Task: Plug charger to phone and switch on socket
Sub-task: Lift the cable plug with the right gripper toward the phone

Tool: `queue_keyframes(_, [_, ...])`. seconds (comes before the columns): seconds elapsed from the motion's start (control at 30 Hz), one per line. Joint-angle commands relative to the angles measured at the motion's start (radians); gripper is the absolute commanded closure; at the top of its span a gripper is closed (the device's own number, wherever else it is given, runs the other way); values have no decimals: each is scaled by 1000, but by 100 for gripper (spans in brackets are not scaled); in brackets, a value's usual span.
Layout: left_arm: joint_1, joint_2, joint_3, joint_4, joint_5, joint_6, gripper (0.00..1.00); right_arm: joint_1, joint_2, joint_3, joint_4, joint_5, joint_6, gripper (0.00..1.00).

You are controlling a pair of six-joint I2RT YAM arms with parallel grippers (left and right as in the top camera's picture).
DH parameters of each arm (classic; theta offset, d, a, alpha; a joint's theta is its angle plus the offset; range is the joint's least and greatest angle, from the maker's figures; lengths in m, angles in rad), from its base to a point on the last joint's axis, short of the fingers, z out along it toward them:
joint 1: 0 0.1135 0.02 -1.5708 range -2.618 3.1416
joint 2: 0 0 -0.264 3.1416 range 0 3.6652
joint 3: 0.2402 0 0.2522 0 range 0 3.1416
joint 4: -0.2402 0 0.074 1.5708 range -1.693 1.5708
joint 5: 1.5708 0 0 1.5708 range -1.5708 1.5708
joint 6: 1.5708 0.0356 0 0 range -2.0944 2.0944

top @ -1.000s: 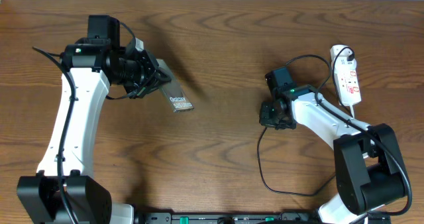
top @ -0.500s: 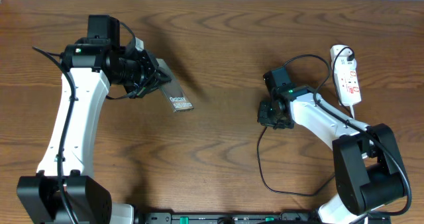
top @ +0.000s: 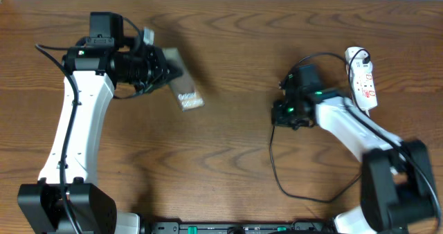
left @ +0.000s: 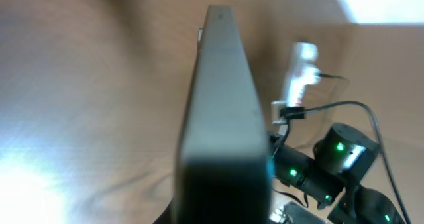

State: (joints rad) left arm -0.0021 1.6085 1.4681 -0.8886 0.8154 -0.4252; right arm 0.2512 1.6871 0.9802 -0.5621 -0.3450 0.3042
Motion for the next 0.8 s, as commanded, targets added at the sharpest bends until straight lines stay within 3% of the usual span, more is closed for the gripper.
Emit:
queue_keyframes(0.0, [1,-14,16,89,245,73,93,-67,-134,2,-3,-315,-218,99])
queue_keyframes(0.1, [0,-14,16,203,327,51,92,-109,-188,2,-6,-521,-282,99])
queue_keyframes(0.33, [0,-14,16,411,334,-77,92,-119,-195,1,10,-969,-445,99])
queue_keyframes(0.53, [-19,-14,16,514,389,-127,93,-100,-195,1,105,-1136,-448,99])
queue_keyframes(0.77, [-99,-14,16,542,390,-162,93,-61,-195,1,273,-1142,-274,99])
